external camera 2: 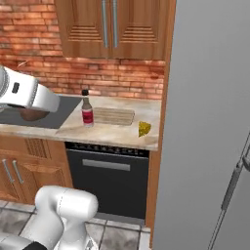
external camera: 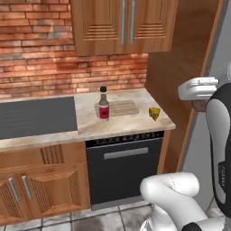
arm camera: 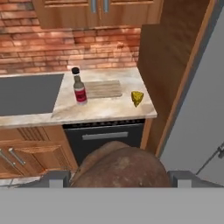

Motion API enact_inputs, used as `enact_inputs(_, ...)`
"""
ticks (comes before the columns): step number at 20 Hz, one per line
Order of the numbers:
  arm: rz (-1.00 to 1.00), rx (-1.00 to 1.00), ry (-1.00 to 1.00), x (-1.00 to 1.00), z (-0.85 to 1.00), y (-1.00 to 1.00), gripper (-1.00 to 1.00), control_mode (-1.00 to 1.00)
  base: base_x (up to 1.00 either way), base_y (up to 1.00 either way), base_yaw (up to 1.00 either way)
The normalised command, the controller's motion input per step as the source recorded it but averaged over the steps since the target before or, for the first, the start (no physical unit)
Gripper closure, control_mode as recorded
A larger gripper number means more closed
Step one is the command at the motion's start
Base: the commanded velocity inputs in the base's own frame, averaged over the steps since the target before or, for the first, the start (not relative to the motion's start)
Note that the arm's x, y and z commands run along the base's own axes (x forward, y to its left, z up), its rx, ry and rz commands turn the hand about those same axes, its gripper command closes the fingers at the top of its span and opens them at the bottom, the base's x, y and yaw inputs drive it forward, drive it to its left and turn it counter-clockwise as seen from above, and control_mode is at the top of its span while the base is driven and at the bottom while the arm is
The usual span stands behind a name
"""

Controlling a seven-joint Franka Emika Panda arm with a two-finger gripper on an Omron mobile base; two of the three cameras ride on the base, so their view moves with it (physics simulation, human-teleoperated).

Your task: Retrieve the reheated potato from the microwave, then place the potato, cheese, and condiment on the cutting board.

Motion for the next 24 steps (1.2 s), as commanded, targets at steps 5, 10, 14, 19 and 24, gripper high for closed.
enact_inputs(5, 0.00, 0.00, 0.00, 0.00, 0.00, 0.00, 1.00, 1.00, 0.72, 0.28, 0.00)
enact_inputs(10, 0.00, 0.00, 0.00, 0.00, 0.00, 0.00, 1.00, 1.00, 0.69, 0.04, 0.00)
enact_inputs(14, 0.00, 0.00, 0.00, 0.00, 0.00, 0.00, 1.00, 1.00, 0.68, 0.05, 0.00)
enact_inputs(19, 0.00, 0.00, 0.00, 0.00, 0.00, 0.00, 1.00, 1.00, 0.66, 0.11, 0.00)
enact_inputs(24, 0.00, 0.00, 0.00, 0.00, 0.00, 0.00, 1.00, 1.00, 0.64, 0.11, 0.00)
